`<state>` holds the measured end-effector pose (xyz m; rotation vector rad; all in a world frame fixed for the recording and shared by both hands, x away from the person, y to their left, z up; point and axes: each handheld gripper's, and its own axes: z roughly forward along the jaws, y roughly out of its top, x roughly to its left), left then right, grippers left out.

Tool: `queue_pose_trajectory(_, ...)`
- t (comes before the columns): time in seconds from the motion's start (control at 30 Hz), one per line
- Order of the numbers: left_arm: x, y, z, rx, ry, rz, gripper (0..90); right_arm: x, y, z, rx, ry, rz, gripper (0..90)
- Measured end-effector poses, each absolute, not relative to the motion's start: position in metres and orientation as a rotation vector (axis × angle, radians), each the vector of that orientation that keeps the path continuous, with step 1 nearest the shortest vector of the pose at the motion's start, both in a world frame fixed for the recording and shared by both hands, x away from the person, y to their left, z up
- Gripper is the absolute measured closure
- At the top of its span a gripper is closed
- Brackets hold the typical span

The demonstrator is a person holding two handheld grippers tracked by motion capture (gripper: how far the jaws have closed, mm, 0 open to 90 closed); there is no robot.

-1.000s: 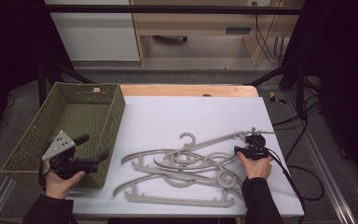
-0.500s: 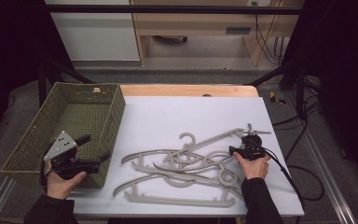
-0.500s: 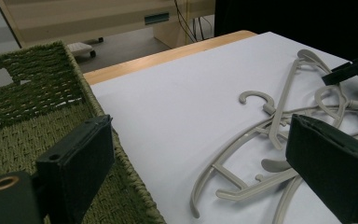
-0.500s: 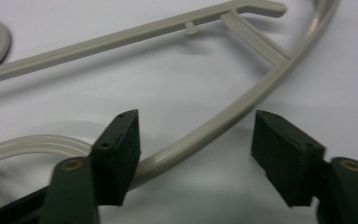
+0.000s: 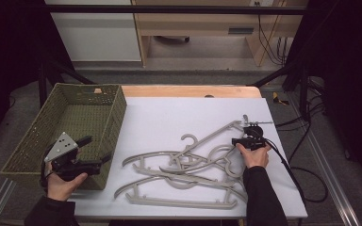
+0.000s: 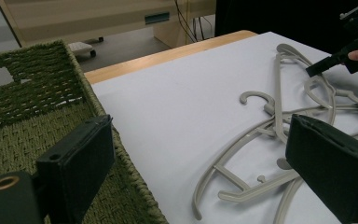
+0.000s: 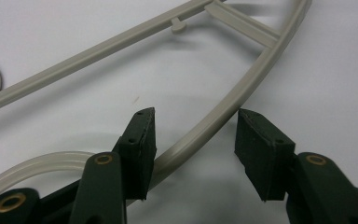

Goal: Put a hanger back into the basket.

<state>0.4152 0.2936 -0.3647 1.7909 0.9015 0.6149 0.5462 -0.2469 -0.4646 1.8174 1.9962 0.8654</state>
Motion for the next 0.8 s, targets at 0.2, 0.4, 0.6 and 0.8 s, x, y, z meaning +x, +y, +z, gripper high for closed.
queue_pose_trajectory(0.2,0.415,0.294,-0.365,1.788,0.905,0.615,7.6,0.535,-0.252,-0.45,1.773,1.931,0.945,33.8)
queue_pose_trajectory(0.4,0.414,0.289,-0.365,1.801,0.894,0.614,7.6,0.503,-0.232,-0.454,1.742,2.022,0.924,22.4)
queue_pose_trajectory(0.6,0.415,0.289,-0.365,1.804,0.895,0.614,7.6,0.507,-0.217,-0.466,1.776,2.054,0.921,20.9)
queue_pose_trajectory(0.8,0.415,0.29,-0.366,1.801,0.9,0.613,7.7,0.512,-0.208,-0.469,1.775,2.083,0.873,27.9)
